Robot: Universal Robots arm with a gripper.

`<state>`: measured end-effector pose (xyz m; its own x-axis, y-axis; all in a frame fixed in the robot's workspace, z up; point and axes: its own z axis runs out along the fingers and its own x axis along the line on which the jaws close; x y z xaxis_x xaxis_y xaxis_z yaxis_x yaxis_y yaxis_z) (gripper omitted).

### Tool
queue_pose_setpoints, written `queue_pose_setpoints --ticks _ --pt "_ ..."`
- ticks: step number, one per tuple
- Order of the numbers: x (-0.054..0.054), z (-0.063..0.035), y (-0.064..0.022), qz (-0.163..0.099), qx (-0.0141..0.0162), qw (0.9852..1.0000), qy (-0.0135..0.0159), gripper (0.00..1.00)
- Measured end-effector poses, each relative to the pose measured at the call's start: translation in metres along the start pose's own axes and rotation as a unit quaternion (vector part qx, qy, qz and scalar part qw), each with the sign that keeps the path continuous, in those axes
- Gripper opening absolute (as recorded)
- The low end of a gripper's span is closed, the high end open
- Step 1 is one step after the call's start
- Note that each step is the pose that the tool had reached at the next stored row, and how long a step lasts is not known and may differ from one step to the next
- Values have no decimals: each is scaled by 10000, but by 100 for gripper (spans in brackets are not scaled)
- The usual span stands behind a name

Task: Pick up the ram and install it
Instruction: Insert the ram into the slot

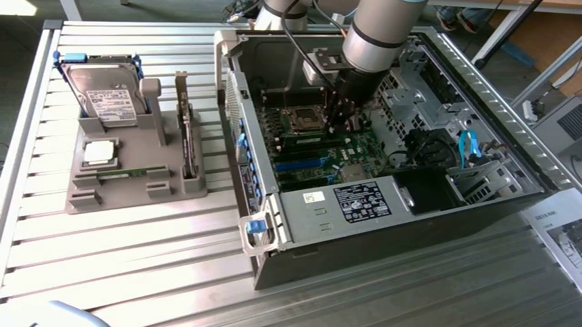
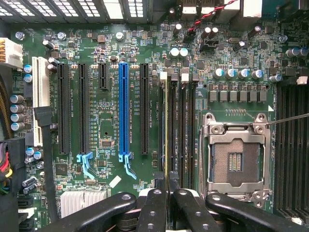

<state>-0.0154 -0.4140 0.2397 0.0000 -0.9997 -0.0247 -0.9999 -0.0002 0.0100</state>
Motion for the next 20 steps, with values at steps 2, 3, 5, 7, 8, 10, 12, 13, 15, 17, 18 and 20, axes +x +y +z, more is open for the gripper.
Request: queue_pose_setpoints --ticks 2,3,5,7,8,10,12,13,15,17,18,20 --pt "0 1 0 0 4 10000 0 12" --pt "1 4 1 0 7 10000 0 12" --pt "1 7 1 0 13 10000 1 12" --pt "0 9 1 0 16 10000 1 12" --pt "0 9 1 0 16 10000 1 12" --pt "0 9 3 0 17 10000 0 12" --pt "0 9 4 0 17 10000 0 12" --pt "0 10 7 0 18 10000 0 12" --pt "0 10 10 0 20 10000 0 12" --pt "0 10 11 2 20 10000 0 12" --pt "1 10 11 6 20 10000 0 12" --pt "2 10 11 13 21 10000 0 12"
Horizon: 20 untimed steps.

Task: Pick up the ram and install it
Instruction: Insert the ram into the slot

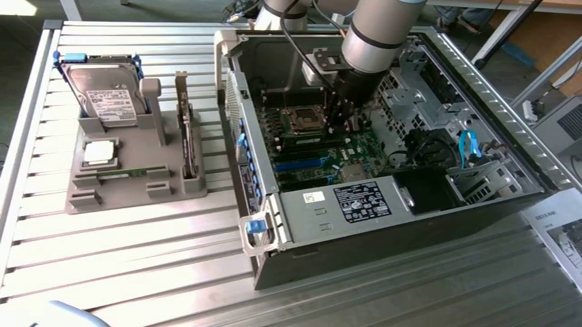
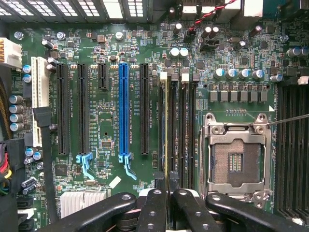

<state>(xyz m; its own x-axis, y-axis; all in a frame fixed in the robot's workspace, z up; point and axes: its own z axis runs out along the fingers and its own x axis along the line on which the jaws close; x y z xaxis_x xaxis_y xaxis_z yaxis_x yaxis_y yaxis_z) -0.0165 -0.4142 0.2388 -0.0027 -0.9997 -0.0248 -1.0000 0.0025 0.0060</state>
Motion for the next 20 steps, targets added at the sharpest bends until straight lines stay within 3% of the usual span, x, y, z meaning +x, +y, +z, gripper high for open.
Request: queue_pose_setpoints --ticks 20 --pt "6 16 -1 29 1 10000 1 12"
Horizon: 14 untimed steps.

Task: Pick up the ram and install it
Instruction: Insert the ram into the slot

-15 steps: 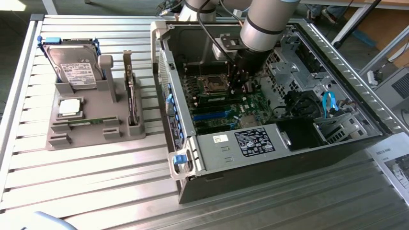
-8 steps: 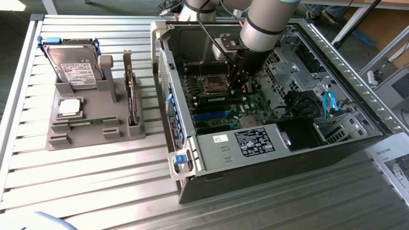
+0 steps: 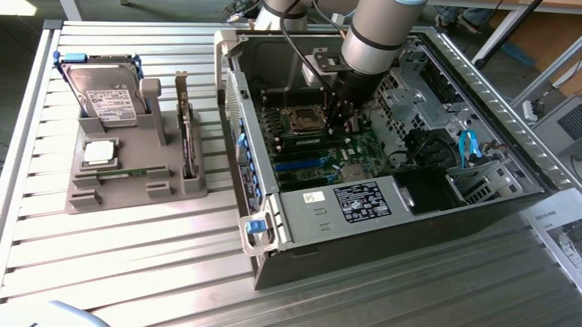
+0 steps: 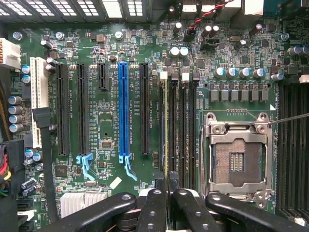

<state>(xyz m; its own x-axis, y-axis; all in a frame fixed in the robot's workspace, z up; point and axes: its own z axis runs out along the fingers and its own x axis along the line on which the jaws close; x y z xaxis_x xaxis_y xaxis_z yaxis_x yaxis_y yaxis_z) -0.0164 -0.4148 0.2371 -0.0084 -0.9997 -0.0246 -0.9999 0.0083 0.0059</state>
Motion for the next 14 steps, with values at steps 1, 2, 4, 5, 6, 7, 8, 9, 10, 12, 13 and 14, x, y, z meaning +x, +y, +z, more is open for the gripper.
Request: queue_pose_setpoints --ticks 1,2,4,5,6,7,8,9,10,12,13,14 --pt "0 1 0 0 0 10000 0 12" --pt "0 3 0 0 0 10000 0 12" --pt "0 7 0 0 0 10000 -1 12" --pt "0 9 0 0 0 10000 0 12" --pt "0 12 0 0 0 10000 0 12" --pt "0 14 0 0 0 10000 -1 12" --pt "0 16 0 0 0 10000 0 12" --pt "0 18 0 0 0 10000 0 12" --pt "1 20 0 0 0 10000 0 12" --pt "1 26 0 0 0 10000 -1 12" --pt "1 30 0 0 0 10000 -1 12" --pt "1 34 0 0 0 10000 -1 12"
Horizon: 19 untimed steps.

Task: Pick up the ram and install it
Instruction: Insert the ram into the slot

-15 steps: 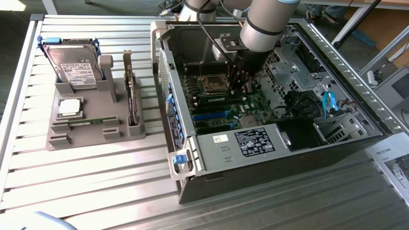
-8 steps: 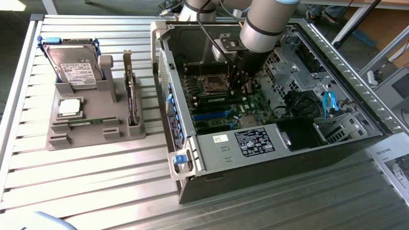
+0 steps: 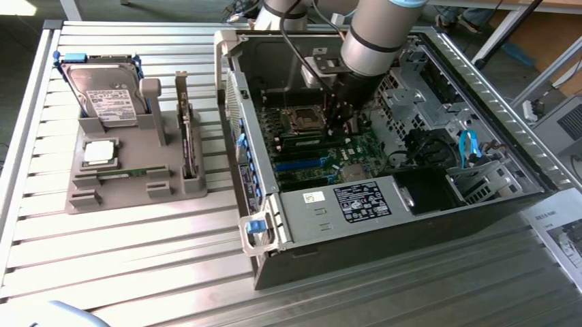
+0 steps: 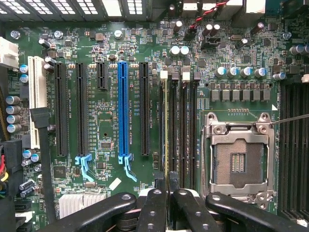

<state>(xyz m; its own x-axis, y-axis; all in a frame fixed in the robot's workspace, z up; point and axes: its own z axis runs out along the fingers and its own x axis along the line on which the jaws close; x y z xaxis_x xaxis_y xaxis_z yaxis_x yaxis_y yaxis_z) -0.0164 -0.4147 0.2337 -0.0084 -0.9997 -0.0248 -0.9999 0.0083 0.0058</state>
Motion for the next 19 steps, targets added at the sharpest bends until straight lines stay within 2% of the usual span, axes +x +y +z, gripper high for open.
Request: queue_pose_setpoints --ticks 15,16,17,19 --pt "1 29 1 0 0 10000 1 12" --pt "1 29 1 0 0 10000 0 13" --pt "1 29 1 0 0 10000 0 19" --pt "1 29 1 0 0 10000 0 19"
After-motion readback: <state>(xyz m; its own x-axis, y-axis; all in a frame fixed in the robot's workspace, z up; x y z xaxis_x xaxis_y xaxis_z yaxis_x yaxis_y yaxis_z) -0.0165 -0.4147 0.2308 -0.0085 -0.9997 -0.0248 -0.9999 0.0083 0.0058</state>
